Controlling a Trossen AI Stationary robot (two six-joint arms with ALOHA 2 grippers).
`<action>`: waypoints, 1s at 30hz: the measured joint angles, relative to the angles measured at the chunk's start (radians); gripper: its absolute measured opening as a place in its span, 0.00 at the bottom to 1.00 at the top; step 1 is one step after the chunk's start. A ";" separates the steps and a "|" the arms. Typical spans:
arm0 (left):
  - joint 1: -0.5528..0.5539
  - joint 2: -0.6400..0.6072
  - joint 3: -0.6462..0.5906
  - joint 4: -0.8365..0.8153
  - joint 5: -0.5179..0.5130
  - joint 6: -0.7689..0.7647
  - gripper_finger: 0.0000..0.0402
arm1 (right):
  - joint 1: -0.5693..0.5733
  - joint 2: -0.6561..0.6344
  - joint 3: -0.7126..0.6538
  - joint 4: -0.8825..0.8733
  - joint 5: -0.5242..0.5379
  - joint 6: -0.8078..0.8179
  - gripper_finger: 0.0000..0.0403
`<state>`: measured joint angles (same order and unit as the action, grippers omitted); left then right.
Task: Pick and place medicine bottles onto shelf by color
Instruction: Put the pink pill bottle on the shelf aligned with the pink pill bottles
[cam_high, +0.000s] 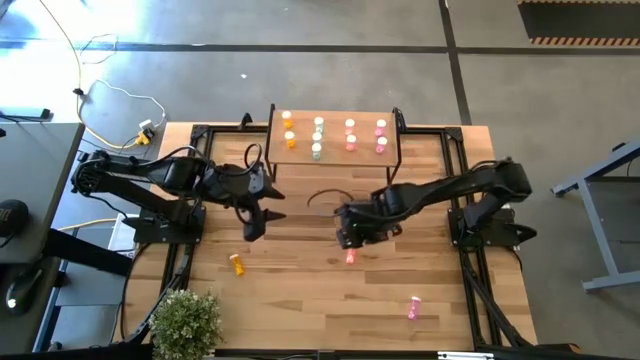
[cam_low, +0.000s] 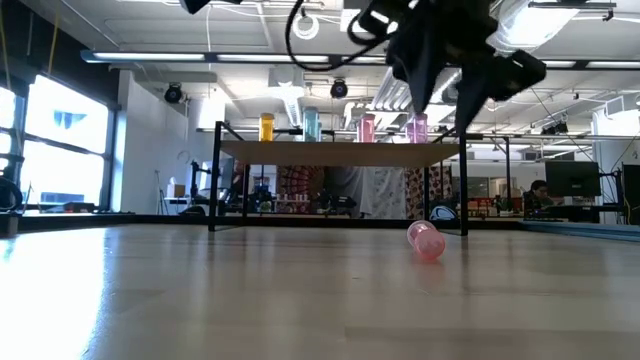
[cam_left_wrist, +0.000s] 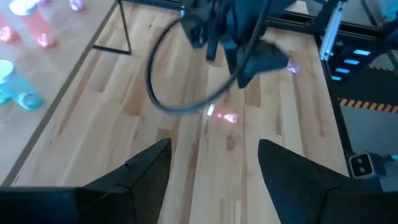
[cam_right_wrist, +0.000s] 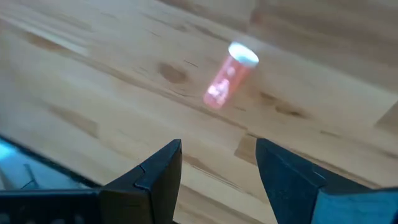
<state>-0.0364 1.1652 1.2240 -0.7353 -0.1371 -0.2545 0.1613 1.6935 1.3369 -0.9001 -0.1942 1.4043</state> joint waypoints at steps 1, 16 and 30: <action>0.000 0.000 0.000 0.000 0.004 0.003 0.57 | 0.008 0.019 0.000 0.001 -0.003 0.015 0.49; 0.000 0.001 0.000 -0.005 0.013 0.039 0.57 | 0.086 0.184 0.000 0.123 0.152 0.219 0.49; 0.000 0.001 0.000 -0.009 0.035 0.041 0.57 | 0.117 0.293 -0.004 0.151 0.232 0.324 0.49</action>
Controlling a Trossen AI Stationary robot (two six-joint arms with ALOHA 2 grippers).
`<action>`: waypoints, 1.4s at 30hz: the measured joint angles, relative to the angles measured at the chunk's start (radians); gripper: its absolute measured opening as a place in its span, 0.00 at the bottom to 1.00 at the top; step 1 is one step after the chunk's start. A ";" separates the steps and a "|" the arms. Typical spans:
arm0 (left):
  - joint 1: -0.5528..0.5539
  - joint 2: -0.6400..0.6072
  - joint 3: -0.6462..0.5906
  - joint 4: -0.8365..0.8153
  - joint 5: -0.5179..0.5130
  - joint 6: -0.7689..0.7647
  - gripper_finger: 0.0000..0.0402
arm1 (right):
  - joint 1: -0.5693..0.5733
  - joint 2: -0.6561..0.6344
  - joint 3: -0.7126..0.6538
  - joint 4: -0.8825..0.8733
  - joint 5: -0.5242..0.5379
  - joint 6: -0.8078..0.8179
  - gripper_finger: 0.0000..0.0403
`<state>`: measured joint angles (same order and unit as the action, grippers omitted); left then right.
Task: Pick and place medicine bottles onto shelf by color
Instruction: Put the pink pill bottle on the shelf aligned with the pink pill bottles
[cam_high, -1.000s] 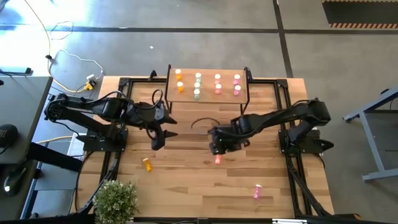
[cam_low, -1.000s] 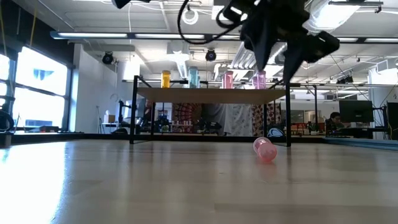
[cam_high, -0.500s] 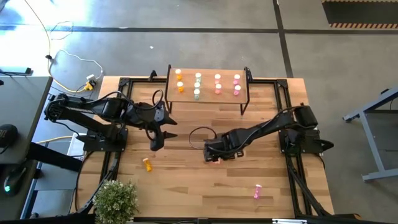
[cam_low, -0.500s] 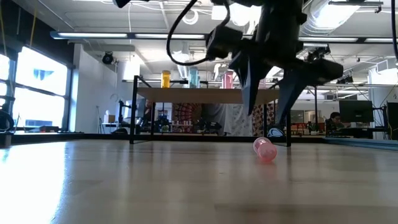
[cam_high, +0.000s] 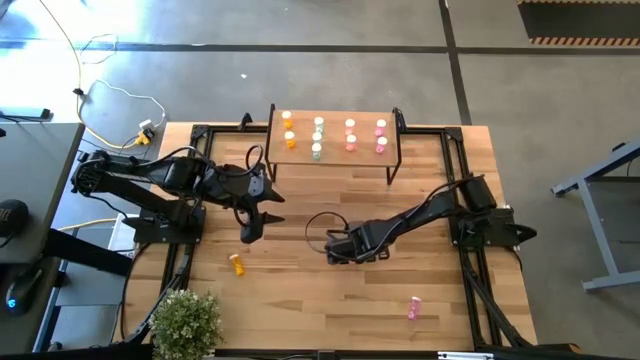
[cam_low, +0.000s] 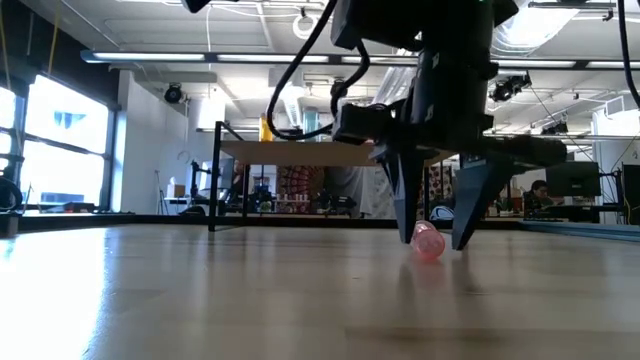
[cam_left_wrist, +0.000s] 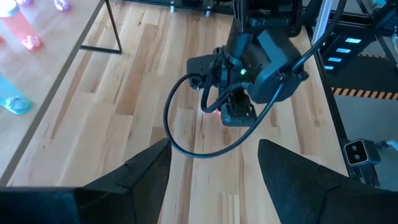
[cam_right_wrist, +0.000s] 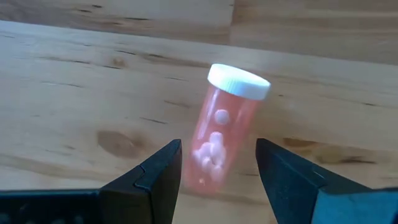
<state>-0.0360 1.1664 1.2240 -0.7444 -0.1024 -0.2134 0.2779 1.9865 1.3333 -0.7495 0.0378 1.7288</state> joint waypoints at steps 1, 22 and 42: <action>0.000 0.000 0.000 0.000 0.000 0.000 0.57 | 0.000 0.005 -0.002 0.013 0.000 0.001 0.49; 0.000 0.000 0.000 -0.019 0.005 0.008 0.57 | 0.000 -0.017 -0.009 0.041 -0.017 -0.078 0.17; 0.001 0.000 0.000 -0.018 0.067 0.008 0.57 | 0.014 -0.243 0.081 0.097 0.406 -0.356 0.18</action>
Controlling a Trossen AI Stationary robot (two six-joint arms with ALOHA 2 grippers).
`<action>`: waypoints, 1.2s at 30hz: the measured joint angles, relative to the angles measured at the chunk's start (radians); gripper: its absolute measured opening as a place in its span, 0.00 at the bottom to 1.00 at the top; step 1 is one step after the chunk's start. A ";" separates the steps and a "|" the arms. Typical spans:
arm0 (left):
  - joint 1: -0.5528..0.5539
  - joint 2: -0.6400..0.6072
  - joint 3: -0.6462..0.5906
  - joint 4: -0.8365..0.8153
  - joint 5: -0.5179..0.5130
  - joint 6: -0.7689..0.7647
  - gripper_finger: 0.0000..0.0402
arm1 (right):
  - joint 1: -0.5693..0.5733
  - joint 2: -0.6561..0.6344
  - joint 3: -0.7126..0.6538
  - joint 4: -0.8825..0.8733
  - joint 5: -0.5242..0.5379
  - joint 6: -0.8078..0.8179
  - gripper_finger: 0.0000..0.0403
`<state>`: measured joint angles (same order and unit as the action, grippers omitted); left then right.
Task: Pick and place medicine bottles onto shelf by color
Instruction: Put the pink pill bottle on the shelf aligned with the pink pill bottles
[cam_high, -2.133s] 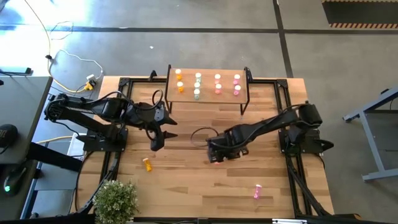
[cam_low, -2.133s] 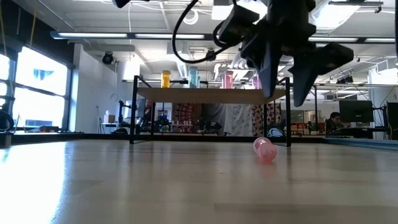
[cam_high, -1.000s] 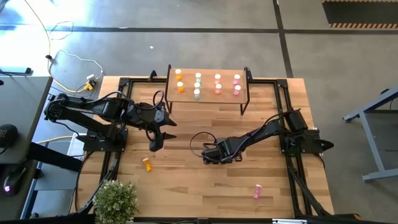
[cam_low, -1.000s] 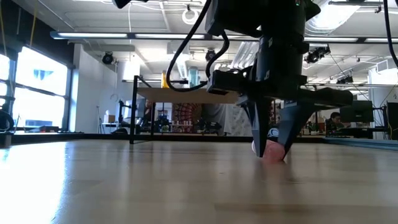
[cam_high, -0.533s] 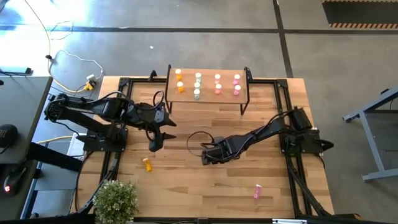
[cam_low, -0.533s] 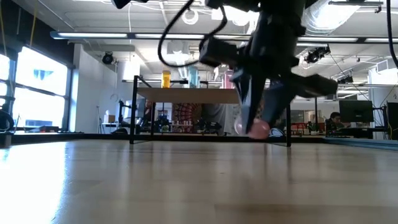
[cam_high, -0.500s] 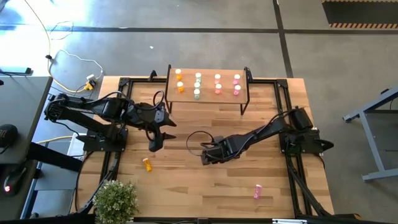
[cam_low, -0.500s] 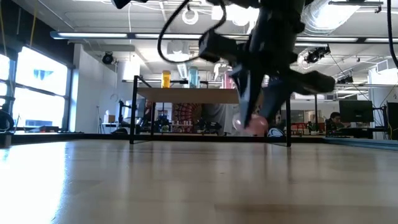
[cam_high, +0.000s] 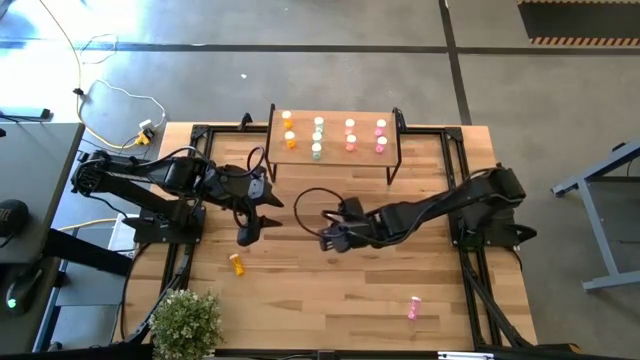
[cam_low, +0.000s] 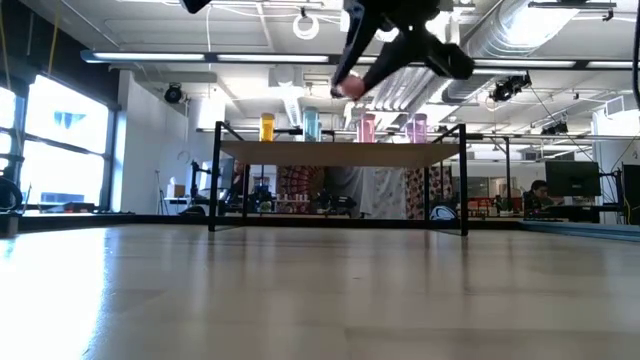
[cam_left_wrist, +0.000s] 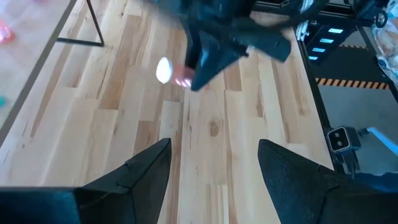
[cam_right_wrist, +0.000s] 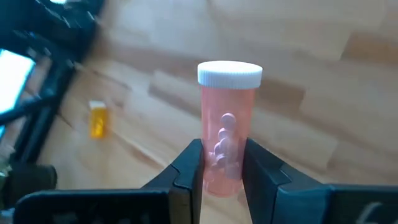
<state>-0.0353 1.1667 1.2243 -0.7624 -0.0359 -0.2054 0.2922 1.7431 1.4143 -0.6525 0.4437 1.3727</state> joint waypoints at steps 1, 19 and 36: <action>0.000 0.000 0.000 0.000 0.000 0.000 0.57 | 0.005 -0.010 0.000 0.007 0.038 -0.020 0.18; 0.000 0.000 0.000 0.002 -0.002 0.024 0.57 | 0.128 -0.076 -0.116 0.001 0.989 -0.117 0.18; 0.000 0.000 0.000 0.004 -0.102 0.044 0.57 | 0.046 -0.012 -0.404 0.279 1.109 -0.098 0.18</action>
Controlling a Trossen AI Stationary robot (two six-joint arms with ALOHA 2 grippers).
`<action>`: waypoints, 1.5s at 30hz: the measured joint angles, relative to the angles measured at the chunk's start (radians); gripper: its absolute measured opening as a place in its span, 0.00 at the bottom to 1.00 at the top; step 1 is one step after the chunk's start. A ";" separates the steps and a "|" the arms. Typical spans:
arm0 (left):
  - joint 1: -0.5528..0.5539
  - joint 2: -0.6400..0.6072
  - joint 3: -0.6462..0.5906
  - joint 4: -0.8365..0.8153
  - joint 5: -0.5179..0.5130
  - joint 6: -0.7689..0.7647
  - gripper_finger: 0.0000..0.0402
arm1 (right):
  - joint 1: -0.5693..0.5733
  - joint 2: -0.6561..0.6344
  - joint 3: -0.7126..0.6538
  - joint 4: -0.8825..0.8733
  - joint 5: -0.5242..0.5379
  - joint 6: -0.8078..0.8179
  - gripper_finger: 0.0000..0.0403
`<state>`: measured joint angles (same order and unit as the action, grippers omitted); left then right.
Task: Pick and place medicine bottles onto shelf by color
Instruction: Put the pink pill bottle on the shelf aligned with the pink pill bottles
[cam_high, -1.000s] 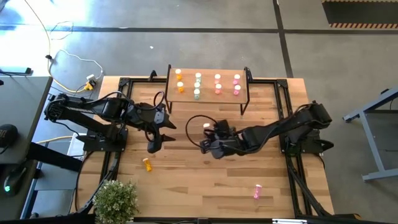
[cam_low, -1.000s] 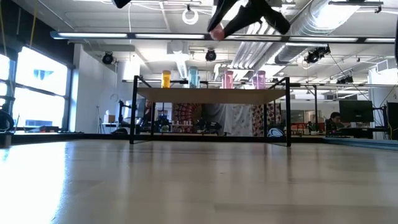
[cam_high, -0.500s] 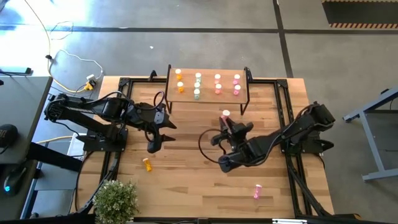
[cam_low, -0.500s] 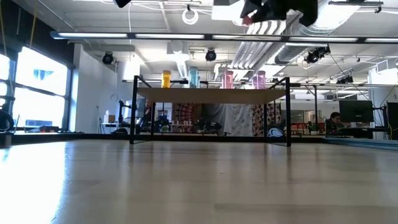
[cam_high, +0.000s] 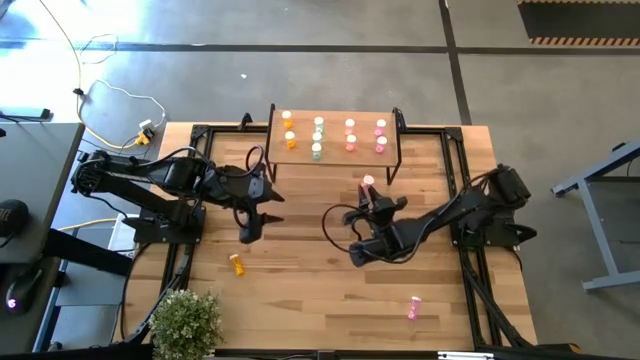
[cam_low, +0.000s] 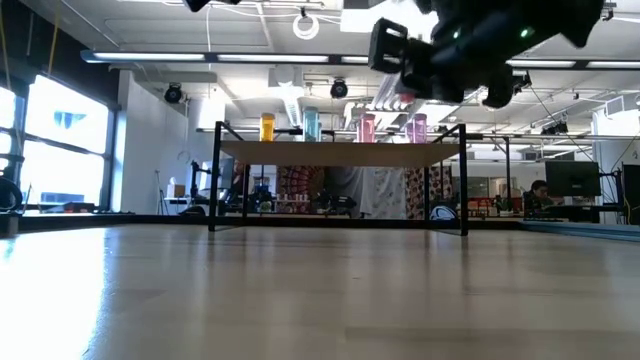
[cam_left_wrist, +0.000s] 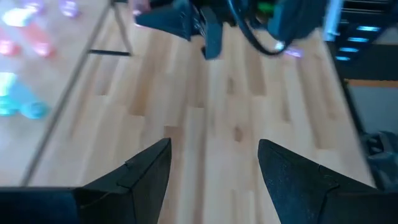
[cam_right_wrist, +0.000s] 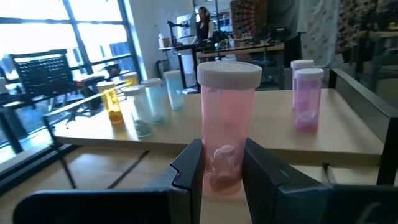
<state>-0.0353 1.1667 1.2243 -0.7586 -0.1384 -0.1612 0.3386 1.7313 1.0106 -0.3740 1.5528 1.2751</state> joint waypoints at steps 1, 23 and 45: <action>0.000 0.000 0.000 0.000 -0.027 0.000 0.57 | -0.010 0.009 0.000 0.001 0.000 0.000 0.18; 0.003 0.000 0.000 0.009 -0.348 0.094 0.57 | -0.220 0.063 0.010 0.322 -0.114 -0.358 0.18; 0.003 0.000 0.000 0.007 -0.345 0.095 0.57 | -0.268 0.062 -0.030 0.574 -0.231 -0.638 0.18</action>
<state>-0.0319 1.1664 1.2247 -0.7517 -0.4834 -0.0666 0.0707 1.7935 0.9805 0.1997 1.3219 0.6374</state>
